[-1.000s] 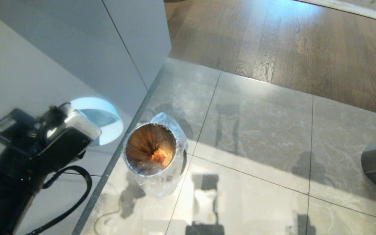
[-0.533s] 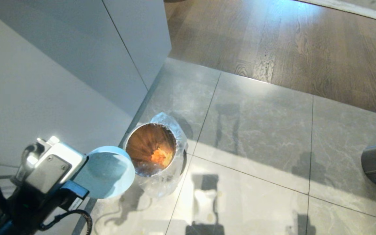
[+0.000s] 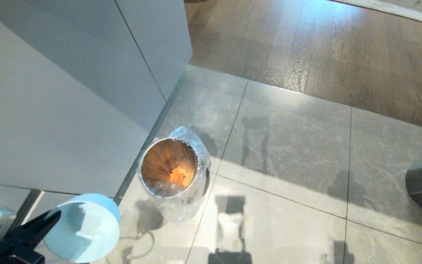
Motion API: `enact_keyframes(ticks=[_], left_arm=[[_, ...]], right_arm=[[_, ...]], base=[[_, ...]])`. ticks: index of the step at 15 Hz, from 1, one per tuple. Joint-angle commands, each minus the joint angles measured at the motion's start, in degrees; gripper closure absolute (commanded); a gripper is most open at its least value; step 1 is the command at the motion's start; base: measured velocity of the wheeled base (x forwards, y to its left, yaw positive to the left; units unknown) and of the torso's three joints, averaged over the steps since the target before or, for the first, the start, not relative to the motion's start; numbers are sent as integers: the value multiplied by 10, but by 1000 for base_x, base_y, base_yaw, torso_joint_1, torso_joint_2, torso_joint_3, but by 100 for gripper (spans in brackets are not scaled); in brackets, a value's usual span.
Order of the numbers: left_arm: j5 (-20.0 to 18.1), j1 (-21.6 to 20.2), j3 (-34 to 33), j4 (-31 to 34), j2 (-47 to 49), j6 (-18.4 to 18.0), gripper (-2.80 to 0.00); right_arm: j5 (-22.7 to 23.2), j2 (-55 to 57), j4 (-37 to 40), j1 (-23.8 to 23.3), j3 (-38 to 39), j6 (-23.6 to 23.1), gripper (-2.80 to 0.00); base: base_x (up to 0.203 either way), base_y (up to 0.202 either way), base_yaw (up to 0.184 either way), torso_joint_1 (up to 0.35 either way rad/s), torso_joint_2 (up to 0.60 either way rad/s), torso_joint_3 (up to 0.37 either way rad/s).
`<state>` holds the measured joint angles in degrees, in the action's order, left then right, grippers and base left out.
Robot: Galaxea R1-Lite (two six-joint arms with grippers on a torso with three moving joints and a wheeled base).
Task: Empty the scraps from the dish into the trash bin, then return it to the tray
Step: Put the bowl back to the table
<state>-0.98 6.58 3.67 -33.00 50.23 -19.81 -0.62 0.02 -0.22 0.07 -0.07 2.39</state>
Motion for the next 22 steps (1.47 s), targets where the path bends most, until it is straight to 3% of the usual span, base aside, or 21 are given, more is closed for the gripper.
enact_keyframes(ticks=[1, 4, 6, 10, 14, 18, 22], left_arm=[[-31, -37, -11, 36, -89, 15, 0], [-39, -69, -24, 90, -170, 46, 0], [-39, -94, -34, 114, -221, 52, 0], [-38, -108, -36, 230, -334, 53, 0], [-27, -110, -37, 278, -345, 54, 0], [-26, -110, -37, 308, -345, 84, 0], [-27, -155, -37, 309, -344, 82, 0]], right_arm=[[0, 0, 0, 0, 0, 0, 0], [0, 0, 0, 0, 0, 0, 0], [0, 0, 0, 0, 0, 0, 0], [0, 0, 0, 0, 1, 0, 0], [0, 0, 0, 0, 1, 0, 0], [0, 0, 0, 0, 0, 0, 0], [0, 0, 0, 0, 0, 0, 0]], base=[[0, 0, 0, 0, 0, 0], [0, 0, 0, 0, 0, 0], [0, 0, 0, 0, 0, 0], [0, 0, 0, 0, 0, 0], [0, 0, 0, 0, 0, 0], [0, 0, 0, 0, 0, 0], [0, 0, 0, 0, 0, 0]])
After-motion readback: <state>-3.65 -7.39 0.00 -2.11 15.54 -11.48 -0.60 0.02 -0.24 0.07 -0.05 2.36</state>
